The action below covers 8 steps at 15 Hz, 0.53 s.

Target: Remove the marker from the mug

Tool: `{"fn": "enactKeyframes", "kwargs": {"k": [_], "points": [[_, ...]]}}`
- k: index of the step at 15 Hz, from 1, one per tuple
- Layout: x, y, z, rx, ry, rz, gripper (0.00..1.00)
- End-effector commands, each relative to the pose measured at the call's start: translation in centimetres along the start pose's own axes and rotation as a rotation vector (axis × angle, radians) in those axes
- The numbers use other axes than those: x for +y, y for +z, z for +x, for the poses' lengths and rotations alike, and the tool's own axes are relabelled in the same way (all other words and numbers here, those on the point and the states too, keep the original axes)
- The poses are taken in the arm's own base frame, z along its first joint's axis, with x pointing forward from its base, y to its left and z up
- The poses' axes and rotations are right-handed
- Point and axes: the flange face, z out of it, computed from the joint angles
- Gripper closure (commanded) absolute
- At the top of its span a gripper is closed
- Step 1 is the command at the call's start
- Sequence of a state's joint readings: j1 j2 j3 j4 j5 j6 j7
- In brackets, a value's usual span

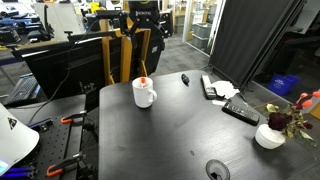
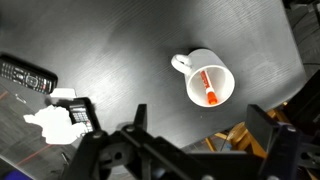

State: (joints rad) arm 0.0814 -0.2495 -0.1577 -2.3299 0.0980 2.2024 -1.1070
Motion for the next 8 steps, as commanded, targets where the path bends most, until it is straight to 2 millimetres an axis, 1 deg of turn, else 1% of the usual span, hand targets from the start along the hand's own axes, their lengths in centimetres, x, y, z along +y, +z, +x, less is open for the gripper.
{"fn": "enactKeyframes", "kwargs": {"k": [1,4,8], "points": [[-0.3,2.5,1.5,0.082,-0.125,0.015,0.0],[-0.7,4.0,2.1,0.148,-0.24,0.089,0.0],[-0.8,5.9,2.3,0.196,-0.328,0.143,0.0]]}}
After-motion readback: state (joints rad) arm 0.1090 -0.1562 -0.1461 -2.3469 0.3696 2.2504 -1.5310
